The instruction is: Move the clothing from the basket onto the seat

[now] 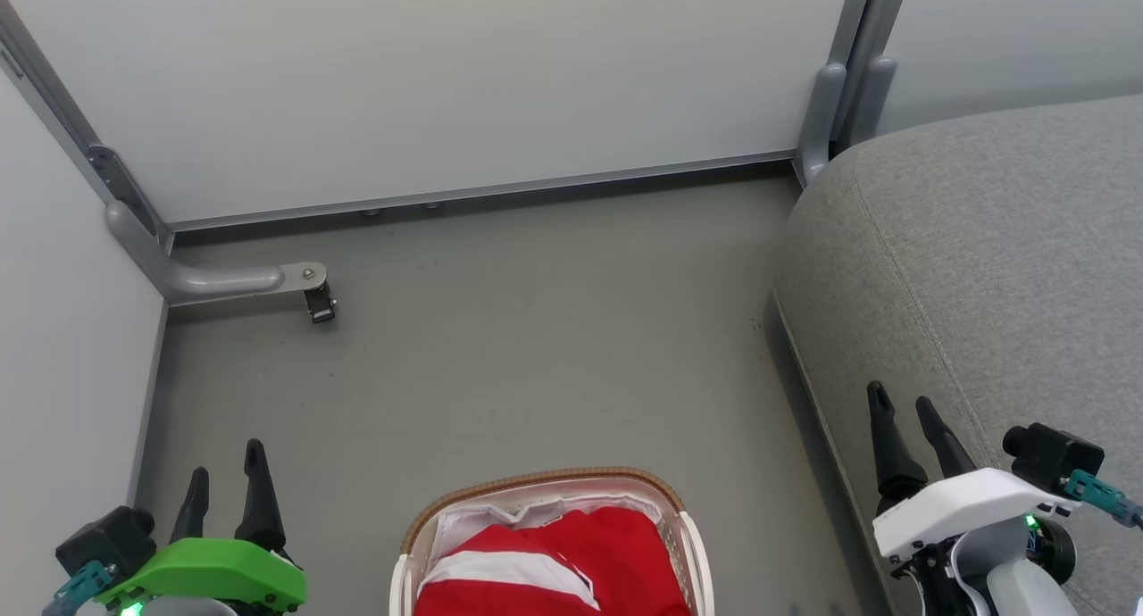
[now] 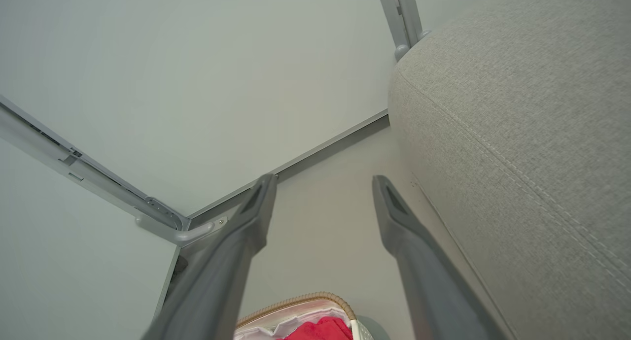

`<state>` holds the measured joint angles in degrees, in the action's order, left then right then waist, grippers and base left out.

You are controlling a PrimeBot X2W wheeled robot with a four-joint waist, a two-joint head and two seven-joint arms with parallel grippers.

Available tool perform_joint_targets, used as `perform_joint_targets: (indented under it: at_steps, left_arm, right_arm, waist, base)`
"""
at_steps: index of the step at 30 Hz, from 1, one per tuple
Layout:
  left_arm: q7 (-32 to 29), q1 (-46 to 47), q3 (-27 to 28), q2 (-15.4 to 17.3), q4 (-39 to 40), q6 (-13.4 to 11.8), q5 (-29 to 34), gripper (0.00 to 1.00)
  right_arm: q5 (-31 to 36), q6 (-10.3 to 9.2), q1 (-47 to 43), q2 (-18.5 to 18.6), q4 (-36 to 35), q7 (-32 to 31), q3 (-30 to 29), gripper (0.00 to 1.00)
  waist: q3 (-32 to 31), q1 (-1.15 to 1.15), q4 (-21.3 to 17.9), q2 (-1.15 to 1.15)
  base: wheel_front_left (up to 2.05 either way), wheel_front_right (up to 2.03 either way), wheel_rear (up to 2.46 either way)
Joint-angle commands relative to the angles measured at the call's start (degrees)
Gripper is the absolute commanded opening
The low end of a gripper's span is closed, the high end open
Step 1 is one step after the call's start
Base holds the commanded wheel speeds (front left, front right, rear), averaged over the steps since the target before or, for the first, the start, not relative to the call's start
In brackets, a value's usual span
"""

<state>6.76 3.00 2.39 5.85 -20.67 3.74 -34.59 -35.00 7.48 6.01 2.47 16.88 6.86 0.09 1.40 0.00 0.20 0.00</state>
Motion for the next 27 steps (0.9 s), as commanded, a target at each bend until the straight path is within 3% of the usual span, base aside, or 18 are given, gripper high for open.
perform_joint_targets:
  at_steps: [1,27]
  left_arm:
    - [0.64,-0.09,-0.15,0.67,0.33,-0.31,2.00,1.00]
    - [4.35,-0.70,-1.45,1.41,0.09,-0.06,16.26,1.00]
  right_arm:
    - [1.97,0.01,1.26,0.31,-0.33,0.59,0.38,1.00]
    - [17.07,0.02,1.70,0.44,0.74,4.27,2.02,1.00]
  waist:
    - [0.05,0.00,0.00,0.00]
    - [0.79,0.00,0.06,0.00]
  base:
    - [0.00,0.00,0.00]
    - [0.00,0.00,0.00]
